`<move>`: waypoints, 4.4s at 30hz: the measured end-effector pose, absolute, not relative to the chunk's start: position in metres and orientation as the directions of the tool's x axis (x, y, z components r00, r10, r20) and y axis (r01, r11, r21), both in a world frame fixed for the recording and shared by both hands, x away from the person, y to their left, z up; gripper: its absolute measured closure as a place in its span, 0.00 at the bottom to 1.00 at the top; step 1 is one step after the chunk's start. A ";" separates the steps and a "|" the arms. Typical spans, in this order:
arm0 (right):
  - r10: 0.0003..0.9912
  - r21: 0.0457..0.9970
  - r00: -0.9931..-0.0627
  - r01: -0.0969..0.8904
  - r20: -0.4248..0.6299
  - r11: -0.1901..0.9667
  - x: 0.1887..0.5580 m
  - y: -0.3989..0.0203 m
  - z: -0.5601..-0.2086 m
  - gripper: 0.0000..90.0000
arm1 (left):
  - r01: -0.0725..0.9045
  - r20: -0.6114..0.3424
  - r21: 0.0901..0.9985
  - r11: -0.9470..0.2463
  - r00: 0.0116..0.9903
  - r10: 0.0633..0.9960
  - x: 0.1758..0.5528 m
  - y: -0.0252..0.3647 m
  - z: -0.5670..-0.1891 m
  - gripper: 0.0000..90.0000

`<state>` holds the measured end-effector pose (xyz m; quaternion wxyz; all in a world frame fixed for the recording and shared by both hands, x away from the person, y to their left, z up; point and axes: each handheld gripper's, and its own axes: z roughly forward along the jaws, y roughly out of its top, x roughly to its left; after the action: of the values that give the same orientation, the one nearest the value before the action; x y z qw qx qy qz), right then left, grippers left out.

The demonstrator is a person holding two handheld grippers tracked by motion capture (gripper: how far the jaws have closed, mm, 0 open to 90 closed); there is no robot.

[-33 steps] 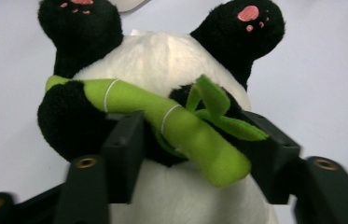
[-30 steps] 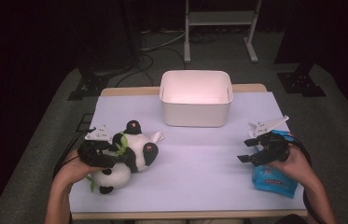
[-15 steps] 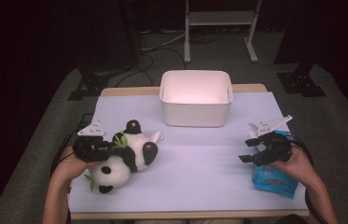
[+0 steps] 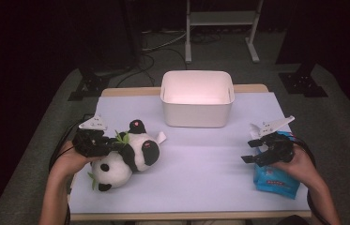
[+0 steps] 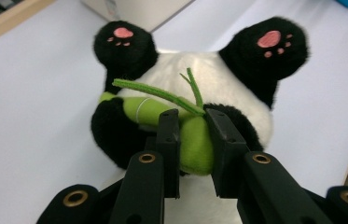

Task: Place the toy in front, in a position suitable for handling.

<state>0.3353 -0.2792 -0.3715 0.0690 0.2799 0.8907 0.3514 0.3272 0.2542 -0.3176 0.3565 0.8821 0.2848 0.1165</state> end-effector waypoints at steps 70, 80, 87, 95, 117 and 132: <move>0.658 0.548 -0.752 0.536 -0.035 0.642 0.341 -0.323 -0.336 0.42 | 0.227 -0.110 0.762 -0.607 0.968 0.224 0.329 0.099 -0.330 0.47; 0.673 0.463 -0.738 0.583 -0.041 0.667 0.363 -0.315 -0.355 0.59 | 0.258 -0.111 0.747 -0.613 0.957 0.267 0.327 0.133 -0.352 0.34; 0.715 0.490 -0.699 0.627 0.010 0.606 0.363 -0.324 -0.362 0.82 | 0.264 -0.104 0.754 -0.601 0.952 0.288 0.328 0.138 -0.358 0.28; 0.736 0.524 -0.675 0.643 0.044 0.558 0.360 -0.331 -0.363 0.94 | 0.263 -0.099 0.757 -0.599 0.951 0.292 0.327 0.136 -0.365 0.26; 0.720 0.636 -0.679 0.621 0.144 0.458 0.346 -0.353 -0.335 0.95 | 0.258 -0.092 0.757 -0.600 0.952 0.293 0.328 0.137 -0.374 0.22; 0.709 0.649 -0.693 0.602 0.134 0.465 0.342 -0.355 -0.318 0.95 | 0.247 -0.079 0.748 -0.615 0.955 0.287 0.327 0.137 -0.374 0.21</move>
<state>0.3421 -0.3549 -0.3179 0.0772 0.3843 0.8524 0.3460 0.3272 0.1371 -0.3736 0.4125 0.8984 0.1489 0.0242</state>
